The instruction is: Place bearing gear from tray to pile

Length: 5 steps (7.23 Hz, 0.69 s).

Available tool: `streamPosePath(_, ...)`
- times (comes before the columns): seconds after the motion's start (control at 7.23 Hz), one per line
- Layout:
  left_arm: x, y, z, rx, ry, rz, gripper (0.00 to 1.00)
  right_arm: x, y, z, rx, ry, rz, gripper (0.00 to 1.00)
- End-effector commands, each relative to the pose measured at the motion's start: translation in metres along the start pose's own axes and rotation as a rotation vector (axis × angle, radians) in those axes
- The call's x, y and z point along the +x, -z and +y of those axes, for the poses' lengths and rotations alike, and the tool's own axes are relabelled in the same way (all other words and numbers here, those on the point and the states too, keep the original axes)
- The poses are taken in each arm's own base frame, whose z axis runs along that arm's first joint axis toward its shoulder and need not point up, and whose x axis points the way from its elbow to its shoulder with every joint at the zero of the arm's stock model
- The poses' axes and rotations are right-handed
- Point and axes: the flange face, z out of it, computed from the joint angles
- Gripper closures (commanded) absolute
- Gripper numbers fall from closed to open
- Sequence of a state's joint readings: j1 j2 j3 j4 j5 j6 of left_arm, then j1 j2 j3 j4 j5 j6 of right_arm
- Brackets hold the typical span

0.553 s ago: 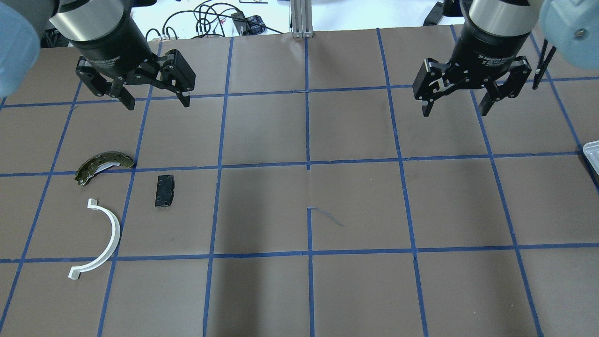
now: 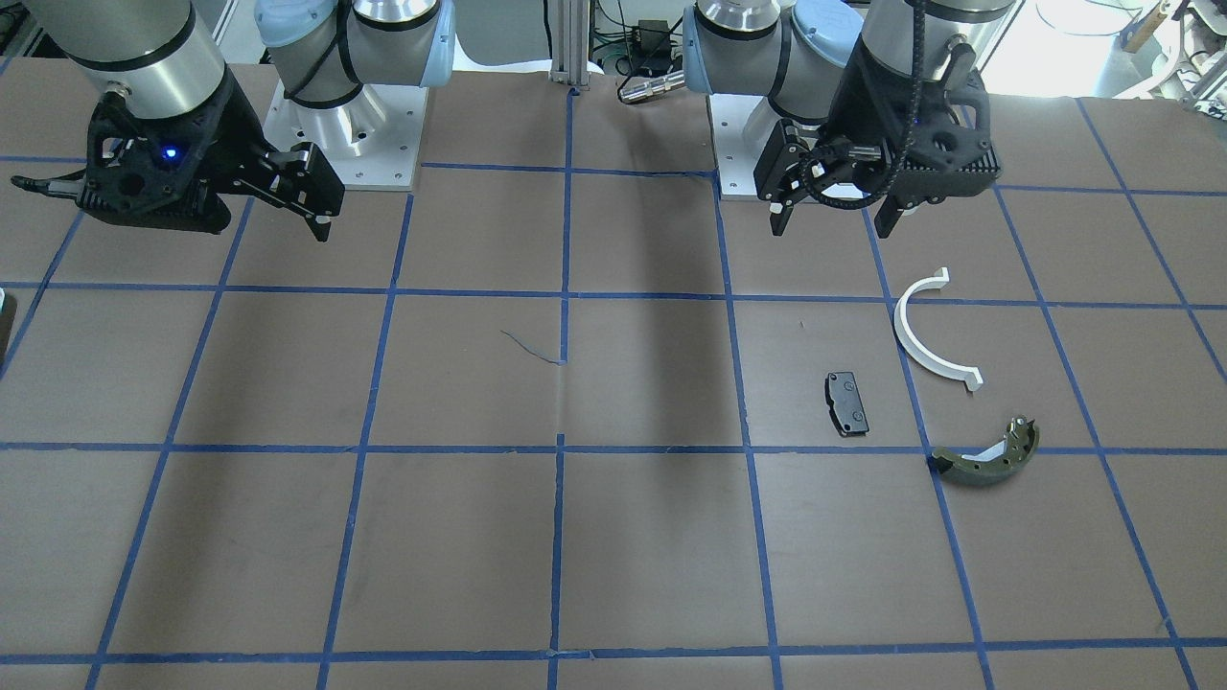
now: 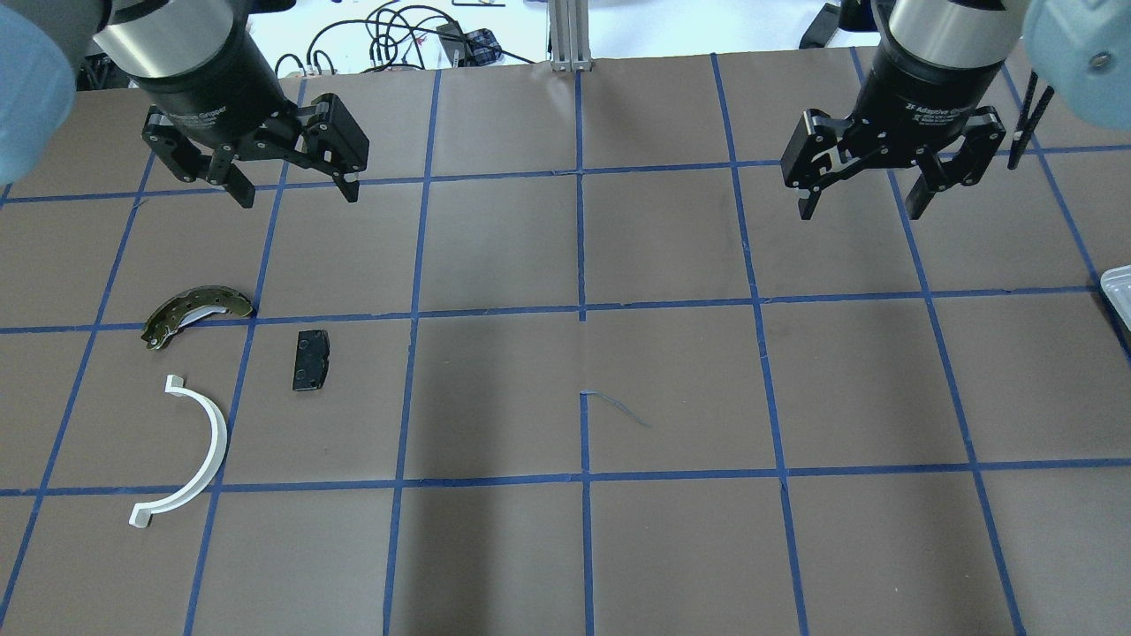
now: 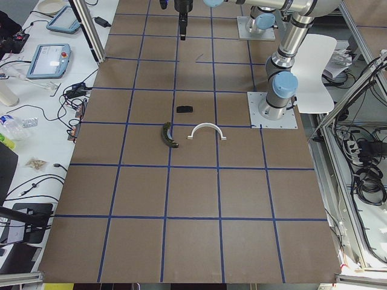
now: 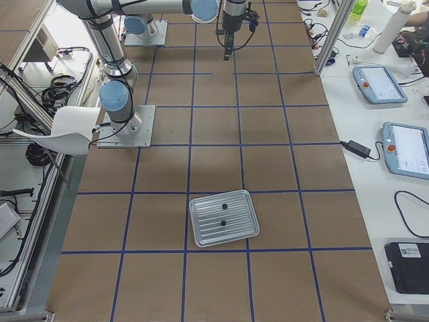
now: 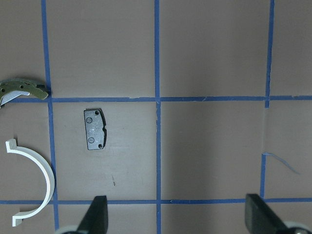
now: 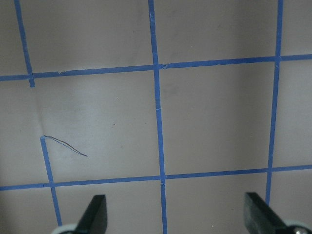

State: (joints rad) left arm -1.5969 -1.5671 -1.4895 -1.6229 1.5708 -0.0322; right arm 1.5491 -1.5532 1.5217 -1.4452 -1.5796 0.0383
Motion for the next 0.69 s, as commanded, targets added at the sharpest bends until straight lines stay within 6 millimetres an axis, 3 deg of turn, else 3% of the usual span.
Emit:
streamPosePath(0.0, 0.000, 0.000, 0.000, -0.001, 0.000, 0.000, 0.00, 0.004, -0.001, -0.002, -0.001, -0.007, 0.009, 0.00)
streamPosePath(0.14, 0.000, 0.000, 0.000, -0.001, -0.002, 0.003, 0.00, 0.024, -0.001, -0.007, 0.001, -0.051, 0.033, 0.00)
streamPosePath(0.41, 0.000, 0.000, 0.000, -0.001, -0.014, 0.005, 0.00, 0.121, -0.003, -0.022, -0.020, -0.163, 0.084, 0.00)
streamPosePath(0.55, 0.000, 0.000, 0.000, -0.001, -0.015, 0.003, 0.00, 0.161, -0.013, -0.027, -0.043, -0.123, 0.073, 0.00)
